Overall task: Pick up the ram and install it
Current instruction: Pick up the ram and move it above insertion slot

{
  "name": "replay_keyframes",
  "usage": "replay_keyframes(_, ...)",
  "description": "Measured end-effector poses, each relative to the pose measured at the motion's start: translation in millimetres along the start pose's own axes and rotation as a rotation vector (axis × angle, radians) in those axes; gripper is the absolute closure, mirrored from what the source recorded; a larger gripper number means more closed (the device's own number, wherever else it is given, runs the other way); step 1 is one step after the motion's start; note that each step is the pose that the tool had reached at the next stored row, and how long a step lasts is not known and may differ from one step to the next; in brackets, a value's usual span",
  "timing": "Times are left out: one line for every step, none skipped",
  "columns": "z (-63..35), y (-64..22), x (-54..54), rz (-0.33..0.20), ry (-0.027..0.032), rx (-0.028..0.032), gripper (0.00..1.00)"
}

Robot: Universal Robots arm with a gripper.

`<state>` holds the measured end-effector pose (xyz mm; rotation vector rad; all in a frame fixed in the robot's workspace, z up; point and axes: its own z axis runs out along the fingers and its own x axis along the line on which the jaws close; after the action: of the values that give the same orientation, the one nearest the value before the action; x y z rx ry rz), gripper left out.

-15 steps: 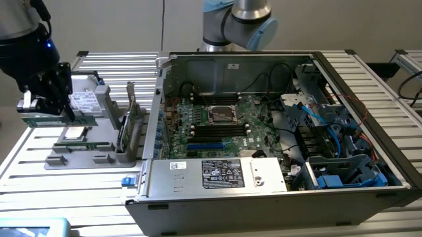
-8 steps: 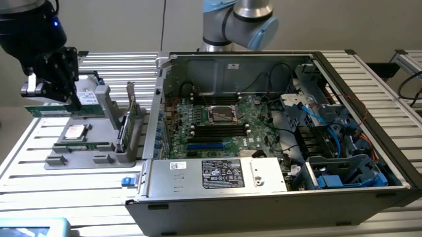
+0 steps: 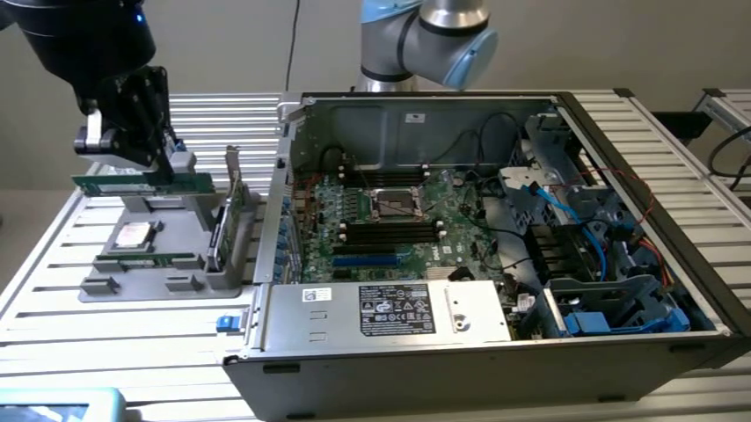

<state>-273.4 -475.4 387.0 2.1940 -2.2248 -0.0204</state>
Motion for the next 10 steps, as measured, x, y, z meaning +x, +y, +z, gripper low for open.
replay_keyframes(-2.0,-3.8,0.0,0.000,0.0000,0.0000,0.87)
replay_keyframes(-3.8,-8.1,-0.1,0.000,0.0000,0.0000,0.87)
replay_keyframes(-5.5,-12.7,-0.1,0.000,0.0000,0.0000,0.87)
replay_keyframes(-7.3,-17.4,-0.2,0.000,0.0000,0.0000,0.87)
replay_keyframes(-9.0,-21.8,-0.3,0.000,0.0000,0.0000,0.87)
replay_keyframes(-10.7,-26.4,-0.3,0.000,0.0000,0.0000,0.87)
replay_keyframes(-12.2,-30.9,-0.4,0.000,0.0000,-0.0001,0.87)
replay_keyframes(-13.5,-35.3,-0.4,0.000,0.0000,-0.0002,0.87)
replay_keyframes(-14.6,-39.8,-0.5,0.000,0.0001,-0.0004,0.87)
replay_keyframes(-15.7,-44.3,-0.6,0.000,0.0001,-0.0005,0.87)
